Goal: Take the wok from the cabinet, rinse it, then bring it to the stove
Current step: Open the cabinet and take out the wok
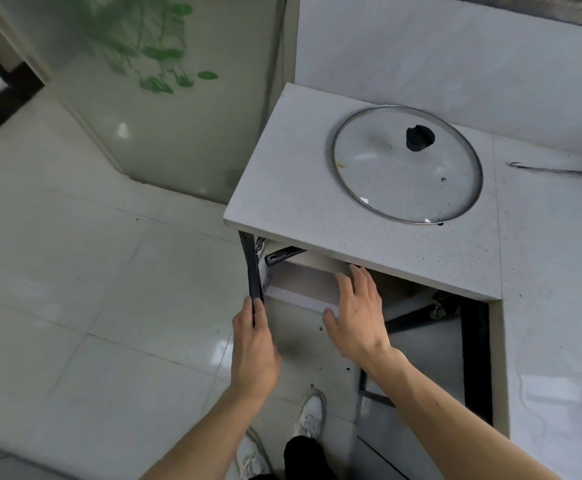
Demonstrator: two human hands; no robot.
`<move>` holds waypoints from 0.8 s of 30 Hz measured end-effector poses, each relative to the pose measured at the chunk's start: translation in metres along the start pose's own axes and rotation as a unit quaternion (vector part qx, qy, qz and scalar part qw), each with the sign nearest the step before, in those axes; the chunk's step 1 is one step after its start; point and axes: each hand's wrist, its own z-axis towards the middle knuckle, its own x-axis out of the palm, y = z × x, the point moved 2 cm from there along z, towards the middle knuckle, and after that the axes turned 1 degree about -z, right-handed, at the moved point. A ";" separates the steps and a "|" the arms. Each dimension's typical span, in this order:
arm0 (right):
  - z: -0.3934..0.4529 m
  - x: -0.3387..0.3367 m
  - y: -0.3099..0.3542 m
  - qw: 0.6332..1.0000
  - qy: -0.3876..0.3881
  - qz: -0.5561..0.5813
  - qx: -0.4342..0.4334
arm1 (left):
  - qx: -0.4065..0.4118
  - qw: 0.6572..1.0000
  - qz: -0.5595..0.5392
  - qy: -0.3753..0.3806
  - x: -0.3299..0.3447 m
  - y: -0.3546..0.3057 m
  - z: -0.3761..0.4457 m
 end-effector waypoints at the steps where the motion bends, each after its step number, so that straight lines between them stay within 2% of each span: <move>1: 0.001 0.002 0.002 1.000 0.004 0.003 0.006 | 0.004 0.998 0.055 0.016 -0.006 0.010 0.000; 3: 0.003 0.005 0.007 1.000 0.011 0.007 0.020 | 0.007 0.990 0.141 0.030 -0.022 0.028 0.003; 6: 0.004 0.013 0.017 0.999 0.016 0.003 0.032 | -0.002 0.980 0.199 0.020 -0.049 0.054 0.016; 11: 0.004 0.024 0.037 0.999 0.032 -0.004 0.007 | 0.007 0.975 0.216 0.043 -0.055 0.060 0.019; 14: 0.004 0.021 0.043 0.999 0.035 -0.009 -0.009 | -0.014 0.970 0.243 0.030 -0.049 0.055 0.011; 17: 0.008 0.012 0.038 0.999 0.028 -0.027 -0.014 | -0.008 0.962 0.272 0.020 -0.052 0.056 0.015; 24: 0.014 0.001 0.014 0.999 0.027 -0.036 0.011 | -0.006 0.956 0.287 0.059 -0.059 0.052 0.023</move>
